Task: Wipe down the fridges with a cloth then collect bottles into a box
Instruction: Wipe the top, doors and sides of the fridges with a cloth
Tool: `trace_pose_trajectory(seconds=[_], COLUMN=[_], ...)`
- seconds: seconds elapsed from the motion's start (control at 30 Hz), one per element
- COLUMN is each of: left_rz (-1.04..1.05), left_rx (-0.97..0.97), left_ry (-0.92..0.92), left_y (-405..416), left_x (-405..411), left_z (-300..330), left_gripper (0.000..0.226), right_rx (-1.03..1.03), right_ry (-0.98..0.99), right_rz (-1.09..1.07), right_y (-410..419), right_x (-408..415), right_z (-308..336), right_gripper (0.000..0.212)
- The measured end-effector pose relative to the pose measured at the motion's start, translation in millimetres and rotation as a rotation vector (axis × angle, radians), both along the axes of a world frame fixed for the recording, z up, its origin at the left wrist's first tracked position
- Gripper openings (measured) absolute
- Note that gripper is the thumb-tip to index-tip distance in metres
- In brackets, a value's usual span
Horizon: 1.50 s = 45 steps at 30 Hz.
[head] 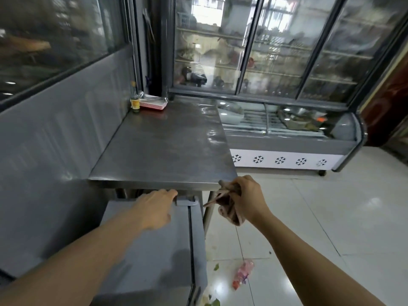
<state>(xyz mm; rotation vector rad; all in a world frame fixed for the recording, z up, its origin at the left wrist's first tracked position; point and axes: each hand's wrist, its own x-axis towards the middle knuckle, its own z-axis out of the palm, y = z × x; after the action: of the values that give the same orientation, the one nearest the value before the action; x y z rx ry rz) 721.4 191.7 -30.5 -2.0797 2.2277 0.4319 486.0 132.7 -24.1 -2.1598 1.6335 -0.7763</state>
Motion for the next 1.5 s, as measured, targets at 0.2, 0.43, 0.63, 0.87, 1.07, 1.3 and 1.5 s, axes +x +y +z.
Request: trace_pose_trajectory(seconds=[0.2,0.43,0.63,0.87,1.07,1.3,1.5], left_rz=[0.066,0.225,0.289,0.335,0.349,0.350,0.301], left_rx=[-0.041,-0.068,-0.099,-0.018,-0.051,-0.047,-0.068], left_ry=[0.009,-0.031,-0.074,-0.082,-0.048,-0.017,-0.007], left_y=[-59,-126,-158,-157,-128,-57,58], left_x=[-25,-55,-61,-70,-70,-52,-27], left_z=[-2,-22,-36,-46,-36,-22,-17], left_gripper=[0.054,0.051,0.057,0.050,0.043,0.059,0.058], right_rx=[0.044,0.061,0.067,0.225,0.226,0.144,0.173], right_ry=[0.036,0.012,-0.006,0.367,0.378,0.500,0.551], right_rz=[0.093,0.287,0.383,0.512,0.562,0.587,0.483], right_y=[-94,-204,-269,-271,-233,-144,-12], right_x=[-9,10,33,26,18,16,20], right_z=[-15,-38,-60,-99,-84,-54,-40], right_gripper=[0.009,0.004,0.010,0.090,0.067,0.070,0.065])
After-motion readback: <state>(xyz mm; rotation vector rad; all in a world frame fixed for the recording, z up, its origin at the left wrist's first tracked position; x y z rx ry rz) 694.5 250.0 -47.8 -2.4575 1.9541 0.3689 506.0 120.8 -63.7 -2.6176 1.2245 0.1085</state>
